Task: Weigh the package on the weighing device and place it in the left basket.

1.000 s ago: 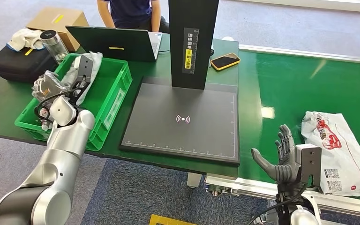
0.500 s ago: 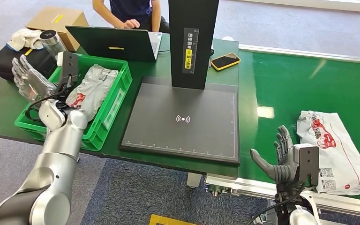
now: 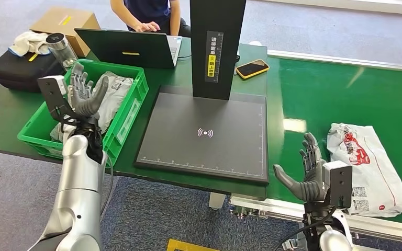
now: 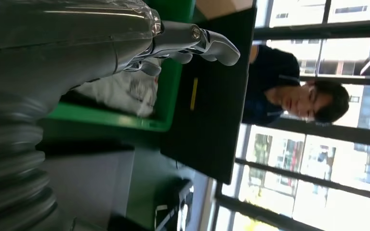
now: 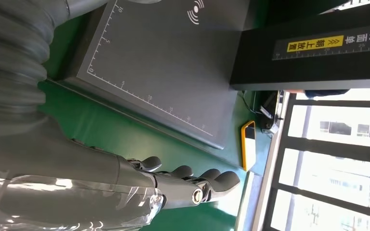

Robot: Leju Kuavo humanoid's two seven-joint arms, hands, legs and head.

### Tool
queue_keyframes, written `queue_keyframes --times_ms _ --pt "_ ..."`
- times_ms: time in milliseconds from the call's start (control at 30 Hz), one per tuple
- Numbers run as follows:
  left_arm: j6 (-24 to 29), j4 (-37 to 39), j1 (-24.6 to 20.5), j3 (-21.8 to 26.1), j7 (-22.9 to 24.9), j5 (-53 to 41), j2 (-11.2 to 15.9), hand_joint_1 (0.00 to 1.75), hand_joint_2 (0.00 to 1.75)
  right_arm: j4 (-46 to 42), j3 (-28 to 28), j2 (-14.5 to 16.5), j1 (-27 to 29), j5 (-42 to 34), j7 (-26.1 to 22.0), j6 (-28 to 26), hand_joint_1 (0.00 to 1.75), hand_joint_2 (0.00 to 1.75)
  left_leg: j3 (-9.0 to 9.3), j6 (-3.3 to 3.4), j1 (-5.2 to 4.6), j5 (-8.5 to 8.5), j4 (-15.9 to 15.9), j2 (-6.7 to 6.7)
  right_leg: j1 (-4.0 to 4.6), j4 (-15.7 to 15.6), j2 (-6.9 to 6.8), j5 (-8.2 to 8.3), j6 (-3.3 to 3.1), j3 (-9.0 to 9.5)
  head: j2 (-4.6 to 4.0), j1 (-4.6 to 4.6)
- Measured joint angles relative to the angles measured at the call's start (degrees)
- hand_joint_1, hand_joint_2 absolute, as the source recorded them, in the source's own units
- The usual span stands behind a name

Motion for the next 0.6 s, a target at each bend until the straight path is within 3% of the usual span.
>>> queue_keyframes --times_ms 133,200,267,433,600 --pt "-18.0 -0.3 2.6 -4.9 3.0 9.5 -0.1 0.00 1.75 0.7 0.9 -0.2 -0.1 0.6 -1.2 0.8 0.00 1.75 -0.01 0.00 -0.01 -0.02 0.0 -0.02 0.00 0.0 -0.03 -0.03 0.01 -0.01 0.00 -0.01" --pt "-22.2 -0.4 4.8 -7.9 3.9 11.4 -0.1 0.00 1.75 1.1 1.8 -0.2 -0.4 1.1 -2.0 1.4 0.00 1.75 0.00 -0.02 0.00 -0.04 0.0 0.02 0.00 0.0 0.02 -0.04 0.01 -0.01 -0.01 0.01" --pt "-20.8 -0.4 6.9 -10.8 4.4 11.1 -0.2 0.00 1.75 1.6 3.0 -0.2 -0.7 1.5 -2.7 1.7 0.00 1.75 0.02 -0.04 0.00 -0.06 0.0 0.10 0.01 0.0 0.14 -0.04 0.01 -0.03 -0.01 -0.01" --pt "-11.2 -0.4 10.5 -15.6 4.7 6.9 0.2 0.00 1.75 2.4 4.7 -0.1 -1.3 2.0 -3.5 1.6 0.00 1.75 0.02 -0.05 0.01 -0.05 -0.1 0.10 0.04 0.0 0.12 -0.05 0.00 -0.04 -0.01 -0.01" --pt "-9.3 -1.7 12.3 -17.2 4.9 6.1 0.7 0.00 1.75 2.8 4.8 -0.1 -1.8 1.6 -3.7 2.1 0.00 1.75 0.02 -0.05 0.02 -0.05 -0.1 0.10 0.02 0.0 0.13 -0.04 0.00 -0.03 -0.01 -0.01"
